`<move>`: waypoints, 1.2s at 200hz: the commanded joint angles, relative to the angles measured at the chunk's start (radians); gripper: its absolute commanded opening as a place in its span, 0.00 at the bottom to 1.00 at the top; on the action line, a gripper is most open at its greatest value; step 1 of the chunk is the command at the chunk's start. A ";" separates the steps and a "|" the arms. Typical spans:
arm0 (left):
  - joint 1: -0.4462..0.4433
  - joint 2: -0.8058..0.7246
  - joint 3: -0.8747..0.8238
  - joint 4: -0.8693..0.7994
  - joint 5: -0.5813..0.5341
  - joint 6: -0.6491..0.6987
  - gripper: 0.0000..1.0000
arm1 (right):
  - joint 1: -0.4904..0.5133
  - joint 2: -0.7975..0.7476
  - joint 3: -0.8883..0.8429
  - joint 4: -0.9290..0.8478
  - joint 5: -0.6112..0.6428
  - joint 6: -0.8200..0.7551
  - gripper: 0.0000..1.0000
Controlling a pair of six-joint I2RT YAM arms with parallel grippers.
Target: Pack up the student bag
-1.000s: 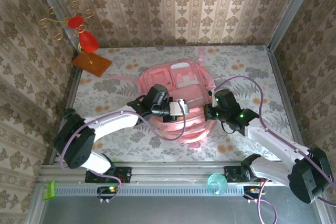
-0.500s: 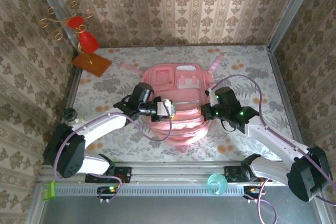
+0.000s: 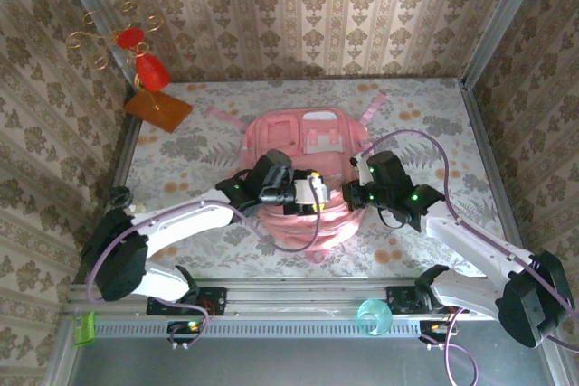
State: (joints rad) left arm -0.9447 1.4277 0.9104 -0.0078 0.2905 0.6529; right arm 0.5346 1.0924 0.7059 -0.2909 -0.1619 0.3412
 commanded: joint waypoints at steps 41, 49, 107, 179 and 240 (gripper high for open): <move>-0.035 0.124 0.120 -0.049 -0.123 0.001 0.42 | 0.034 -0.035 -0.006 0.075 -0.062 0.029 0.00; -0.031 0.126 0.123 -0.067 -0.126 0.009 0.39 | 0.034 -0.036 -0.009 0.075 -0.061 0.028 0.00; 0.004 0.082 0.074 -0.138 -0.110 0.042 0.10 | 0.031 -0.049 -0.041 0.061 0.002 0.008 0.00; 0.076 -0.039 -0.061 -0.077 0.054 0.095 0.00 | -0.018 -0.060 -0.060 0.030 0.114 -0.025 0.00; 0.162 -0.114 -0.133 -0.095 0.199 0.177 0.00 | -0.071 -0.032 -0.032 0.032 0.058 -0.048 0.00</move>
State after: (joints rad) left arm -0.8322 1.3632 0.8074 -0.0090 0.4393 0.7780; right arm 0.5137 1.0534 0.6651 -0.2066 -0.2146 0.3084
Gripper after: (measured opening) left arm 0.099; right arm 0.053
